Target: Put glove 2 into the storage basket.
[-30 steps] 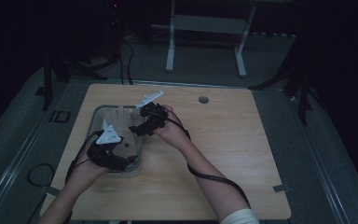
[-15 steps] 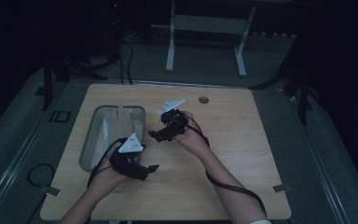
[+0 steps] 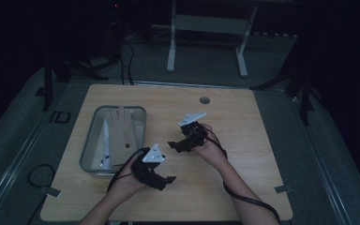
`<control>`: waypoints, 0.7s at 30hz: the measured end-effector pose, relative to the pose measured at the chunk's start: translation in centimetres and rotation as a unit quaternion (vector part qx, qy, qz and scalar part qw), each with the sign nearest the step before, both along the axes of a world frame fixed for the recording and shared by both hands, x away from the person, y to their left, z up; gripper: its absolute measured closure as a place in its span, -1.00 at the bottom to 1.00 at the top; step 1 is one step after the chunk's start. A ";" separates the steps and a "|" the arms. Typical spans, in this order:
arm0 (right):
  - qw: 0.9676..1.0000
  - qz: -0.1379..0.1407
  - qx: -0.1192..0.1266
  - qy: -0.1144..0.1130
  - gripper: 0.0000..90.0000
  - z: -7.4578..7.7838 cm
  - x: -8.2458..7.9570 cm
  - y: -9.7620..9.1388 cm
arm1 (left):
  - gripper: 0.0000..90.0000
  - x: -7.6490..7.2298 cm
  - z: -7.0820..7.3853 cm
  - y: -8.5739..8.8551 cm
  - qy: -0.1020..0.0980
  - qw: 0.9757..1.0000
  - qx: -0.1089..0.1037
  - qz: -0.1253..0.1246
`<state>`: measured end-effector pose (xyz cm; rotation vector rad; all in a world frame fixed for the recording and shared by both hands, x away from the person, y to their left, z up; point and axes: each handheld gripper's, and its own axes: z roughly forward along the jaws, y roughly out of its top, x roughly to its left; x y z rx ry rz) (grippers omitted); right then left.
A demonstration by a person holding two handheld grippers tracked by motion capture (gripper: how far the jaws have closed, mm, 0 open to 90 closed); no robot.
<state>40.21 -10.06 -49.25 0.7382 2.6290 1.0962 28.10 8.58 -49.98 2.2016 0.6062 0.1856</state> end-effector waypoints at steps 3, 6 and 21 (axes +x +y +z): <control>1.000 -0.001 -0.003 0.002 -0.69 -0.6 -0.2 -0.6 | -0.67 0.1 -0.4 -0.4 0.005 1.000 -0.002 -0.004; 1.000 -0.009 0.004 0.004 -0.69 -1.6 -0.6 -1.8 | -0.67 0.2 -1.3 -1.3 0.015 1.000 -0.010 -0.014; 1.000 -0.014 0.007 0.004 -0.69 -4.3 -2.2 -4.8 | -0.67 0.3 -4.5 -3.5 0.029 0.999 -0.006 -0.035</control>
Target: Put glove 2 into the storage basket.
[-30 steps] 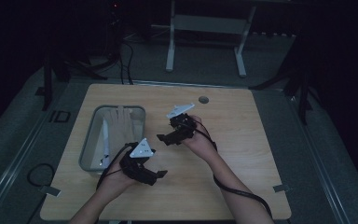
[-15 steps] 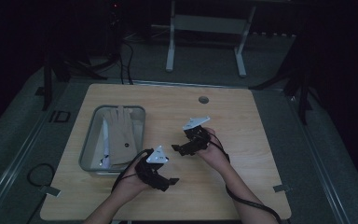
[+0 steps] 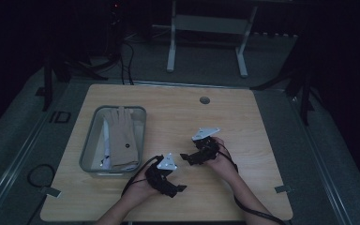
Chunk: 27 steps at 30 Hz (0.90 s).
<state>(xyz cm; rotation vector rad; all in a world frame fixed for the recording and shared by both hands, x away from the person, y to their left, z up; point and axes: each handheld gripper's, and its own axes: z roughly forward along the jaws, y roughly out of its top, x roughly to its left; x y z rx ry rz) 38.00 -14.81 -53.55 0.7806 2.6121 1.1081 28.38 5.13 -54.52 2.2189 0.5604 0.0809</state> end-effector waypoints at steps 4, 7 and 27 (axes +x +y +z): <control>1.000 0.006 -0.002 -0.006 -0.69 -0.5 -0.4 -0.7 | -0.67 0.1 -0.7 -0.3 0.007 1.000 0.002 -0.005; 1.000 0.006 -0.006 -0.011 -0.70 -0.7 -0.6 -1.0 | -0.67 0.1 -1.0 -0.3 0.001 1.000 0.012 -0.006; 0.999 0.002 0.023 -0.022 -0.73 -2.1 -1.8 -5.1 | -0.69 0.0 -1.4 -0.2 -0.006 1.000 0.013 -0.001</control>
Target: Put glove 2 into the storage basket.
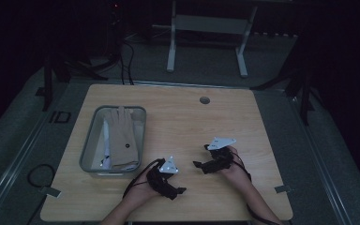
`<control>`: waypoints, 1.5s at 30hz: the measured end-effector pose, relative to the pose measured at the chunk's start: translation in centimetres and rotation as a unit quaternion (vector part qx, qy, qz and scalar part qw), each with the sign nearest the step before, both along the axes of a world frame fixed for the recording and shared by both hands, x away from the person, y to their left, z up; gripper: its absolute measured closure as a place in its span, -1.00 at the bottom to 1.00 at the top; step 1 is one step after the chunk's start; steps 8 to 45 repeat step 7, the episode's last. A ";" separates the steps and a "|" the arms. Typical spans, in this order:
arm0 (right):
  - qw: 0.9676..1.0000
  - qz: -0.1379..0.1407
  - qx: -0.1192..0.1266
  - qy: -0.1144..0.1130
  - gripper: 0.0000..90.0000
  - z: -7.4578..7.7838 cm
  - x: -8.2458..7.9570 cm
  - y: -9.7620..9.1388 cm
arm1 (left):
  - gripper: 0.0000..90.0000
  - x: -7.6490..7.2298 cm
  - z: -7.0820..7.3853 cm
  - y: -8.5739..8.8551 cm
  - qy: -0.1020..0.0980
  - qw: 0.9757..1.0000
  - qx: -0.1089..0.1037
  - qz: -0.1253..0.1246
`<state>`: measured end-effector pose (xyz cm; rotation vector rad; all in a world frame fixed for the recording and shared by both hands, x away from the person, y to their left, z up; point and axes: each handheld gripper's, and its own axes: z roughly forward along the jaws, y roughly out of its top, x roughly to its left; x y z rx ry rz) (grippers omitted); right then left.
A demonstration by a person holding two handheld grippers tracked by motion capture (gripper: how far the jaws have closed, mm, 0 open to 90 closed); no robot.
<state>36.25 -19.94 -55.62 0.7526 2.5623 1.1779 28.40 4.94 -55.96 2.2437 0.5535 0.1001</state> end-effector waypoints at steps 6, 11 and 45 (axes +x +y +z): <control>1.000 -0.002 -0.003 -0.003 -0.73 0.0 0.0 -0.3 | -0.69 -0.1 0.0 0.0 -0.002 1.000 -0.006 0.000; 1.000 -0.002 -0.006 -0.004 -0.73 0.0 0.0 -0.2 | -0.69 -0.2 0.0 0.0 -0.003 1.000 -0.005 -0.001; 1.000 -0.002 -0.006 -0.004 -0.73 0.0 0.0 -0.2 | -0.69 -0.2 0.0 0.0 -0.003 1.000 -0.005 -0.001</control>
